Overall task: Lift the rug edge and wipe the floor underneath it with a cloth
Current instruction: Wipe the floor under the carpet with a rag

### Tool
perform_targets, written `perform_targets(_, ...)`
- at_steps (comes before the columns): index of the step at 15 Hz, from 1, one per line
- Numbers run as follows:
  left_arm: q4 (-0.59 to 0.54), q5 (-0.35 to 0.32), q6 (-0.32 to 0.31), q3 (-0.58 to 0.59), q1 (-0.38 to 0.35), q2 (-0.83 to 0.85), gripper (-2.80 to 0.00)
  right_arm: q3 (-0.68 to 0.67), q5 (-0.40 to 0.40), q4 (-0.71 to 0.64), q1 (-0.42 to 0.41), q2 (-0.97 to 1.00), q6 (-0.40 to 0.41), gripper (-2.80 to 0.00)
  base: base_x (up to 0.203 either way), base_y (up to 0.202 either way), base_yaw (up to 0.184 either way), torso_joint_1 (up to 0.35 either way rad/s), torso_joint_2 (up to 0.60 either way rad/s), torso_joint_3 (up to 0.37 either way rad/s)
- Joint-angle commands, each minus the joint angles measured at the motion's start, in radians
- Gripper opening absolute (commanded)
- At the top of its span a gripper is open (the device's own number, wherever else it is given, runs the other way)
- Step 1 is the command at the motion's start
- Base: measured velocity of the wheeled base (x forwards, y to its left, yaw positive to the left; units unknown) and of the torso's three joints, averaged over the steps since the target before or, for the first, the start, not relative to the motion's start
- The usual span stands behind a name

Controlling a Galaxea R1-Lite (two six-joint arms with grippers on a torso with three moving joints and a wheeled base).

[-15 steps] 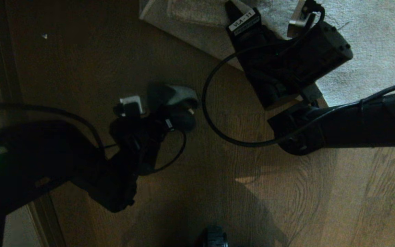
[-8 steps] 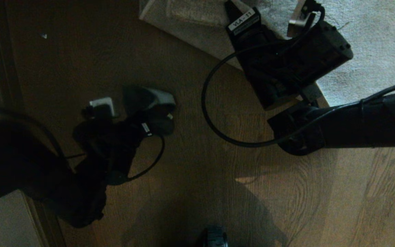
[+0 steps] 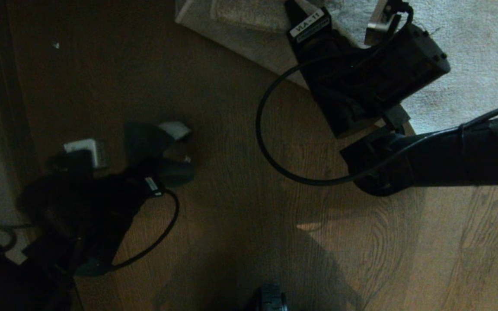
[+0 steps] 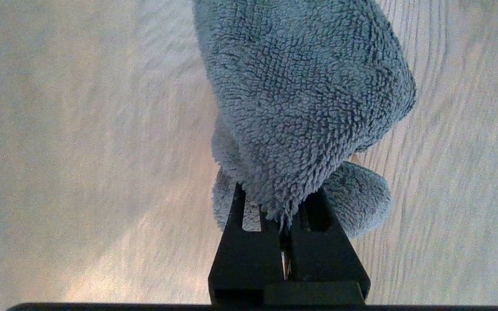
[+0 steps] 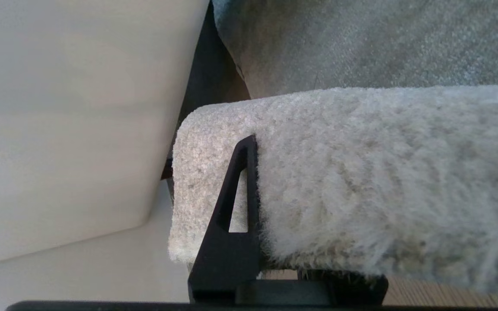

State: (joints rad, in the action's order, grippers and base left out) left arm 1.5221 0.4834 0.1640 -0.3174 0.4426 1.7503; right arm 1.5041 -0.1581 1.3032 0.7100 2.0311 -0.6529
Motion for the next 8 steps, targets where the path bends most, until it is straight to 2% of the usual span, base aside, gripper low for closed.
perform_targets(1,0.048,0.003,-0.002,0.089,0.006,-0.104,-2.8,-0.007,-0.001,0.008,0.0,-0.008,-0.004,-2.8,0.0,0.0,0.0,0.0,0.0,0.0)
perform_targets(6,0.048,0.005,-0.1,0.278,0.022,-0.267,-2.8,-0.009,-0.004,0.017,-0.001,-0.014,-0.002,-2.8,0.0,0.0,0.0,0.0,0.0,0.0)
perform_targets(8,0.046,0.018,-0.121,0.314,-0.004,-0.335,-2.8,-0.026,-0.003,0.033,0.0,-0.017,-0.001,-2.8,0.0,0.0,0.0,0.0,0.0,0.0)
